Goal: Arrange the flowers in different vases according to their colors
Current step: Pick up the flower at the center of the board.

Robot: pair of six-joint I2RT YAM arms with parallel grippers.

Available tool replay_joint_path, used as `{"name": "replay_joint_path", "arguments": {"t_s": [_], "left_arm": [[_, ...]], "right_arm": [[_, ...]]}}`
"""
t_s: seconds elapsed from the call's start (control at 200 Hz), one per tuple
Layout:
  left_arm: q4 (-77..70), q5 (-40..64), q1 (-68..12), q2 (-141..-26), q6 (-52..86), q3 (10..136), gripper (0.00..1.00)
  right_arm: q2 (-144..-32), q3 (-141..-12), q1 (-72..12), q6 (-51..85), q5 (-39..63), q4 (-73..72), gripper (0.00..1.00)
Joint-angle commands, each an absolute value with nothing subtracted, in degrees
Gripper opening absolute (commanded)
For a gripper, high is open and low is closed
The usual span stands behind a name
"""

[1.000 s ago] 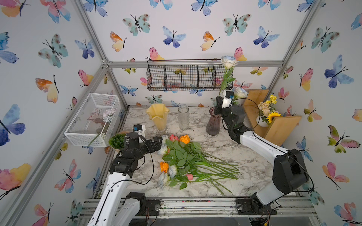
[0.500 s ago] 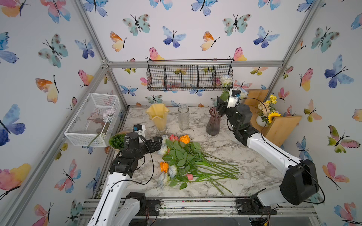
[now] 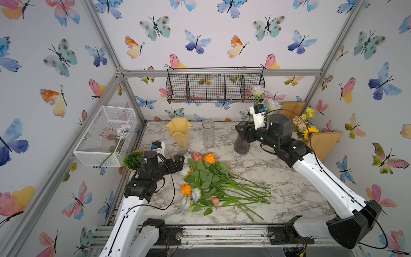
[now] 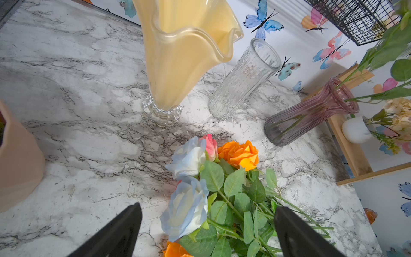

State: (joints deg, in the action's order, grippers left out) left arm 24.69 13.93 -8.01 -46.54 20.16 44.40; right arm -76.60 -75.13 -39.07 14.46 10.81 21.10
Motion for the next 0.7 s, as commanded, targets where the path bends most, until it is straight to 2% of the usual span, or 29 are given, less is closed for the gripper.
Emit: {"name": "replay_joint_path", "arguments": {"t_s": [0.0, 0.135, 0.37, 0.546, 0.691], "left_arm": [[24.43, 15.03, -8.35, -46.14, 19.51, 44.14, 0.99], [24.43, 14.86, -8.40, -46.05, 19.45, 44.11, 0.99], [24.43, 14.68, -8.36, -46.14, 19.49, 44.03, 0.99], [24.43, 14.79, -8.37, -46.49, 19.51, 44.03, 0.99], [24.43, 14.77, -8.35, -46.41, 19.51, 44.16, 0.99]], "right_arm": [[-76.88, -69.69, -43.11, 16.79, 13.53, 31.13, 0.63], [-78.66, -64.41, -45.15, 17.93, 14.69, 31.46, 0.61], [-83.74, -57.25, -48.01, 18.16, 13.70, 29.54, 0.48], [-85.74, -54.65, -50.81, 19.25, 13.20, 27.94, 0.46], [-87.33, -53.63, -52.26, 19.51, 13.35, 27.59, 0.38]]}}
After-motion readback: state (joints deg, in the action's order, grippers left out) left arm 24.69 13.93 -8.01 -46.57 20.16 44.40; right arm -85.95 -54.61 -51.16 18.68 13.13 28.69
